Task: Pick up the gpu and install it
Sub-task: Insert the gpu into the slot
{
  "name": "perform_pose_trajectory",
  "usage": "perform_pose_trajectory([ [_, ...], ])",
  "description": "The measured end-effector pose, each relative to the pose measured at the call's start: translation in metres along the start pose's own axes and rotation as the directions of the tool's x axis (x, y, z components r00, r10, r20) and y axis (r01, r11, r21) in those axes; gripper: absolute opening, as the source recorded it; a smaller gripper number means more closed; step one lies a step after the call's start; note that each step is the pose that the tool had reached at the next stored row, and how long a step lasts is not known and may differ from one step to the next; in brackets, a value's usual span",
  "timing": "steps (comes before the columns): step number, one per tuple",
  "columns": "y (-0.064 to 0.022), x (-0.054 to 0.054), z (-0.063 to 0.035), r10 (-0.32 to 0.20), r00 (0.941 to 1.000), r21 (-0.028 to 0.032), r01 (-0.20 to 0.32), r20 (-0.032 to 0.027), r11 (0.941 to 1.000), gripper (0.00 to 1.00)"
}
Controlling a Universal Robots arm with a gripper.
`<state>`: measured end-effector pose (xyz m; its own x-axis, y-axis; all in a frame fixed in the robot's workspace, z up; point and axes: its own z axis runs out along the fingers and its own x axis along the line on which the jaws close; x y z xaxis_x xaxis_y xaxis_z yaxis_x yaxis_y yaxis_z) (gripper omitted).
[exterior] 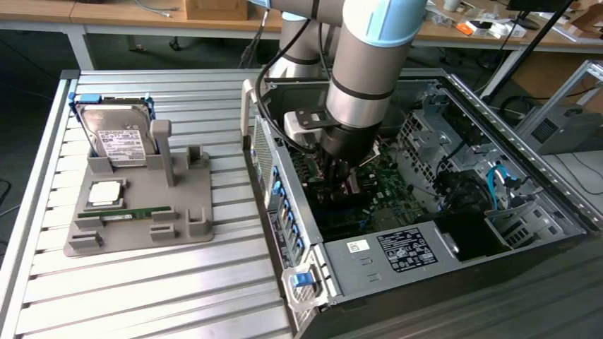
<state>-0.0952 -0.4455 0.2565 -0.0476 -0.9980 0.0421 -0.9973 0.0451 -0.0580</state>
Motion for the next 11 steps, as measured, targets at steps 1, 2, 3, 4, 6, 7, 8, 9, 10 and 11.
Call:
perform_pose_trajectory([
  [1, 0.0000, 0.0000, 0.0002, 0.000, 1.0000, -0.0001, 0.000, -0.0001, 1.0000, 0.27],
  [2, 0.0000, 0.0000, 0.0003, 0.000, 1.0000, 0.0000, 0.000, -0.0001, 1.0000, 0.27],
  [3, 0.0000, 0.0000, 0.0005, 0.000, 1.0000, 0.0000, 0.000, 0.0000, 1.0000, 0.27],
  [4, 0.0000, 0.0000, 0.0006, 0.000, 1.0000, 0.0001, 0.000, 0.0002, 1.0000, 0.27],
  [6, 0.0000, 0.0000, 0.0006, 0.000, 1.0000, 0.0000, 0.000, 0.0000, 1.0000, 0.27],
  [7, 0.0000, 0.0000, 0.0006, 0.000, 1.0000, 0.0000, 0.000, 0.0000, 1.0000, 0.27],
  [8, 0.0000, 0.0000, 0.0006, 0.000, 1.0000, 0.0000, 0.000, 0.0001, 1.0000, 0.27],
  [9, 0.0000, 0.0000, 0.0006, 0.000, 1.0000, 0.0000, 0.000, 0.0001, 1.0000, 0.27],
  [10, 0.0000, 0.0000, 0.0006, 0.000, 1.0000, 0.0001, 0.000, 0.0001, 1.0000, 0.27],
  [11, 0.0000, 0.0000, 0.0006, 0.000, 1.0000, 0.0001, 0.000, 0.0002, 1.0000, 0.27],
])
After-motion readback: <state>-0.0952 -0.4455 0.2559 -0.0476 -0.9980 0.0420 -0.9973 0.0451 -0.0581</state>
